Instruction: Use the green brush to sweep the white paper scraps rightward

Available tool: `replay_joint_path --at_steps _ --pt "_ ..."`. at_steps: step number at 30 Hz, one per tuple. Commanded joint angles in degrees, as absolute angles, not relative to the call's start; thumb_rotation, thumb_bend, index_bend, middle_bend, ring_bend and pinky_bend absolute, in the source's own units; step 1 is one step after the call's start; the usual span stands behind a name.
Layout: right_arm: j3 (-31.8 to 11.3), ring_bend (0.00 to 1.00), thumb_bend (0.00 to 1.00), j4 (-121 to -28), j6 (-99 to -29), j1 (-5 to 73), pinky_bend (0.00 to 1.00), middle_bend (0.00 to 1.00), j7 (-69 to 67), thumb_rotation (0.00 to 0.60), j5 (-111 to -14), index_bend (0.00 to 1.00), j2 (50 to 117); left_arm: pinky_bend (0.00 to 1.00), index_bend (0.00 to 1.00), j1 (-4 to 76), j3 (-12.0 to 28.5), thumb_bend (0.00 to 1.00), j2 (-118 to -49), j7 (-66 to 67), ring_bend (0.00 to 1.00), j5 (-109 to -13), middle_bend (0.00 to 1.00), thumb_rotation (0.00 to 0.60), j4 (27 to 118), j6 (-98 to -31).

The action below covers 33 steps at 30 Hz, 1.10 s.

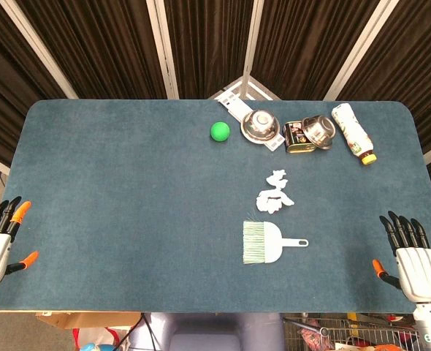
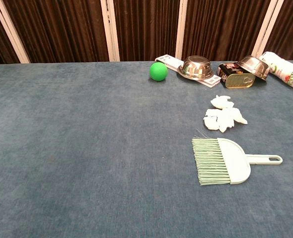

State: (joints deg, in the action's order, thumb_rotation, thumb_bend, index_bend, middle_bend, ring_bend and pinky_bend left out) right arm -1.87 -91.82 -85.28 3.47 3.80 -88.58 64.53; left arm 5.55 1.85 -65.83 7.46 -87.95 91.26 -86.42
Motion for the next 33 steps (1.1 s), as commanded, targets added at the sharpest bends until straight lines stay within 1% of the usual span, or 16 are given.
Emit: replay_joint_path --at_steps 1,10,15,16,17,19,20,21,22,23,24,25,26,27,29,33 --pt "-1.9 0.00 0.32 -91.9 -85.3 3.5 0.00 0.00 3.8 0.600 -88.6 0.00 64.5 0.00 0.00 5.6 1.9 0.00 -65.8 7.5 0.00 -87.9 0.00 0.600 91.3 -86.4" --pt "-2.1 0.00 0.33 -92.2 -85.2 3.6 0.00 0.00 3.3 0.600 -88.5 0.00 64.6 0.00 0.00 5.4 1.9 0.00 -65.7 7.3 0.00 -87.8 0.00 0.600 91.3 -86.6" --pt "-2.4 0.00 0.33 -93.3 -83.7 4.6 0.00 0.00 3.9 0.600 -88.2 0.00 65.1 0.00 0.00 5.3 2.0 0.00 -65.6 6.9 0.00 -87.6 0.00 0.600 91.4 -86.6" --pt "-2.6 0.00 0.33 -93.6 -83.2 5.1 0.01 0.00 4.4 0.600 -88.0 0.00 65.3 0.00 0.00 5.3 2.0 0.00 -65.6 6.9 0.00 -87.6 0.00 0.600 91.4 -86.6" --pt "-2.8 0.01 0.33 -93.9 -82.5 5.6 0.05 0.00 5.1 0.600 -87.9 0.00 65.6 0.00 0.00 5.3 2.0 0.00 -65.6 6.9 0.00 -87.6 0.00 0.600 91.4 -86.7" --pt "-3.1 0.12 0.33 -94.3 -81.5 6.4 0.21 0.09 6.6 0.600 -87.7 0.00 66.1 0.00 0.00 5.3 2.0 0.00 -65.6 7.0 0.00 -87.5 0.00 0.600 91.4 -86.7" --pt "-3.3 0.26 0.33 -94.5 -80.9 6.9 0.34 0.21 7.5 0.600 -87.5 0.00 66.6 0.00 0.00 5.3 2.0 0.00 -65.6 7.0 0.00 -87.5 0.00 0.600 91.4 -86.7" --pt "-3.6 0.41 0.33 -94.8 -80.3 7.5 0.47 0.36 8.5 0.600 -87.3 0.00 67.1 0.00 0.00 5.3 2.1 0.00 -65.6 7.0 0.00 -87.5 0.00 0.600 91.4 -86.7" --pt "-3.8 0.51 0.33 -95.0 -79.7 8.0 0.54 0.46 9.4 0.600 -87.2 0.00 67.7 0.00 0.00 5.3 2.1 0.00 -65.6 7.0 0.00 -87.6 0.00 0.600 91.4 -86.8" --pt "-3.9 0.63 0.33 -95.2 -79.1 8.5 0.63 0.58 10.1 0.600 -87.2 0.00 68.1 0.00 0.00 5.3 2.1 0.00 -65.6 6.9 0.00 -87.6 0.00 0.600 91.4 -86.8" --pt "-4.0 0.71 0.32 -95.7 -78.0 9.2 0.69 0.67 11.1 0.600 -86.8 0.02 68.8 0.00 0.00 5.3 2.1 0.00 -65.6 6.9 0.00 -87.5 0.00 0.600 91.4 -86.8" --pt "-4.1 0.77 0.32 -96.1 -77.0 9.8 0.72 0.73 12.2 0.600 -86.3 0.05 69.5 0.00 0.00 5.3 2.1 0.00 -65.6 6.9 0.00 -87.5 0.00 0.600 91.4 -86.8" --pt "-4.1 0.83 0.33 -96.7 -75.8 10.5 0.77 0.80 13.5 0.600 -85.9 0.09 70.1 0.00 0.00 5.3 2.1 0.00 -65.6 6.9 0.00 -87.6 0.00 0.600 91.4 -86.8" --pt "-4.1 0.88 0.33 -97.1 -74.9 11.0 0.81 0.85 14.8 0.600 -85.4 0.15 70.8 0.00 0.00 5.3 2.1 0.00 -65.6 6.9 0.00 -87.6 0.00 0.600 91.4 -86.8" --pt "-4.1 0.93 0.33 -97.4 -73.5 12.0 0.85 0.90 17.3 0.600 -85.1 0.21 72.3 0.00 0.00 5.4 2.1 0.00 -65.6 6.9 0.00 -87.5 0.00 0.600 91.4 -86.7" --pt "-4.5 0.97 0.33 -97.3 -70.3 14.4 0.88 0.95 23.2 0.600 -83.2 0.30 76.4 0.00 0.00 5.3 2.1 0.00 -65.5 6.4 0.00 -87.6 0.00 0.600 91.3 -86.8"
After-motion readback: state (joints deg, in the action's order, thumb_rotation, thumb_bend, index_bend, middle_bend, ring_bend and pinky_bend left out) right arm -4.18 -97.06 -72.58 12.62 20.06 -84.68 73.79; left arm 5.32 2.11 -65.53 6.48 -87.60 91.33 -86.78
